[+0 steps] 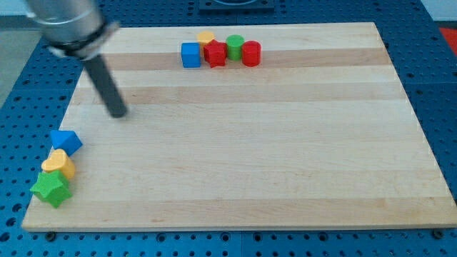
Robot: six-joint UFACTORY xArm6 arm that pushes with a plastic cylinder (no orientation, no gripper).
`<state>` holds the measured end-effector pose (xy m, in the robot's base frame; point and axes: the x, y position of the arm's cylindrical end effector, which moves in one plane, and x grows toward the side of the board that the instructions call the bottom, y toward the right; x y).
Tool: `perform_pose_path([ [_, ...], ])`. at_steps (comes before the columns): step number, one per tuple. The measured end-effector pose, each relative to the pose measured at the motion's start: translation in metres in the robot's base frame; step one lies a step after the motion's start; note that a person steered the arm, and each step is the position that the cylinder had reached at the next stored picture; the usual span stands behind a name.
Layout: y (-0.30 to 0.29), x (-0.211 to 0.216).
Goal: Move the red circle towards bottom to the blue cube
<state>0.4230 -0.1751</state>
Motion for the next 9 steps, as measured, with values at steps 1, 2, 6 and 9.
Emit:
perform_pose_path([
  [1, 0.092, -0.013],
  [2, 0.187, -0.041],
  [6, 0.261, -0.174],
  [9, 0.145, -0.084],
])
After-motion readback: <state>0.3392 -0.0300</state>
